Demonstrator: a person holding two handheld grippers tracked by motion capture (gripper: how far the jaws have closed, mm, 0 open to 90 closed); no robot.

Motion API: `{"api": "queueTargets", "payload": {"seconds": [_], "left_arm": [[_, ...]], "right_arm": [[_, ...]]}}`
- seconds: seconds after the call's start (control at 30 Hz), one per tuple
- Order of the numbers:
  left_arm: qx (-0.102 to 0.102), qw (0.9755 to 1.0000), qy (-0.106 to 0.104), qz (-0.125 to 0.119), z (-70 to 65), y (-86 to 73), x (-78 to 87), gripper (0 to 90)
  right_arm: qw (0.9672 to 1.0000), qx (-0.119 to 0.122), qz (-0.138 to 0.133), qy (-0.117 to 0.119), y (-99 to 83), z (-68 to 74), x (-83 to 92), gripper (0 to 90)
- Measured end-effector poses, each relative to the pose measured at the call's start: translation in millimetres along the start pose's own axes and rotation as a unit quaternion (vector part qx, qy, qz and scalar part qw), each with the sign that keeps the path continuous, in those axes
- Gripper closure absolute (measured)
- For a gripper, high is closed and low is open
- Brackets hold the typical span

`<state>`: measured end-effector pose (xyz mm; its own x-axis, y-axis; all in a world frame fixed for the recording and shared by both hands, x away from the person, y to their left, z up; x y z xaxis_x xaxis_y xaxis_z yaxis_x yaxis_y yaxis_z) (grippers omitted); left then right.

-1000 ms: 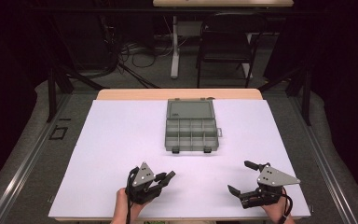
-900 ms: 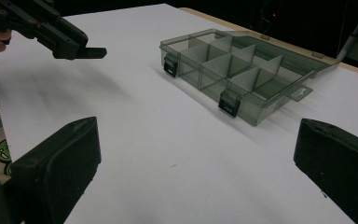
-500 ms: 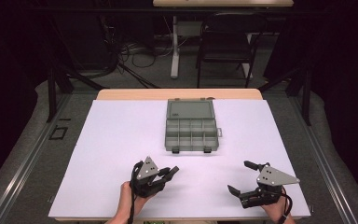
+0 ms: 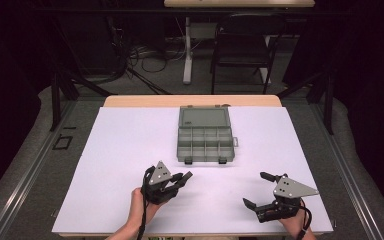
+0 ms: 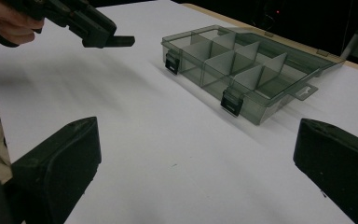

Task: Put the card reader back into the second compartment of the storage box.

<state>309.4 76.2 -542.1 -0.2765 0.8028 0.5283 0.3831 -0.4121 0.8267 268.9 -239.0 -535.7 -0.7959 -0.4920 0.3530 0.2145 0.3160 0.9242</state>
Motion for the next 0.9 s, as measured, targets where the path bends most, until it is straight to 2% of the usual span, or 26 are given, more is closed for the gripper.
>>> {"api": "queueTargets", "payload": {"seconds": [0.37, 0.6, 0.67, 0.7, 0.9], "left_arm": [[-0.002, 1.0000, 0.004, -0.007, 11.6, 11.0, 3.9, 73.2], [0.000, 1.0000, -0.002, -0.005, 17.6, 17.5, -0.6, 73.1], [-0.004, 1.0000, -0.003, -0.005, 18.9, 20.4, -1.5, 73.2], [-0.015, 0.9999, -0.005, -0.004, 19.7, 23.6, -1.9, 73.1], [-0.020, 0.9997, -0.010, -0.005, 23.9, 32.3, -2.6, 73.1]], "right_arm": [[0.9999, 0.004, 0.009, 0.008, -0.8, 2.6, -3.9, 0.6], [0.9999, -0.002, 0.012, 0.007, -1.4, 0.1, -4.6, 0.6], [0.9999, -0.004, 0.011, 0.005, -1.3, -0.6, -4.0, 0.6], [0.9999, -0.004, 0.010, 0.004, -1.2, -0.9, -4.1, 0.6], [0.9999, -0.004, 0.012, 0.005, -2.0, -1.8, -4.2, 0.6]]}}
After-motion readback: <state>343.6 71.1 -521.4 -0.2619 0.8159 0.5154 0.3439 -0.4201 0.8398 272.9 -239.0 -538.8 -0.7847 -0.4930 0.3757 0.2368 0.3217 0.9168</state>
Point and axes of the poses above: each handheld gripper's, and its own axes: x roughly backward along the jaws, y roughly out of its top, z roughly to its left, the point moved 4 cm from there along -x, roughly forward along the jaws, and after that the axes turned 15 degrees about -y, right-handed, at the moved point
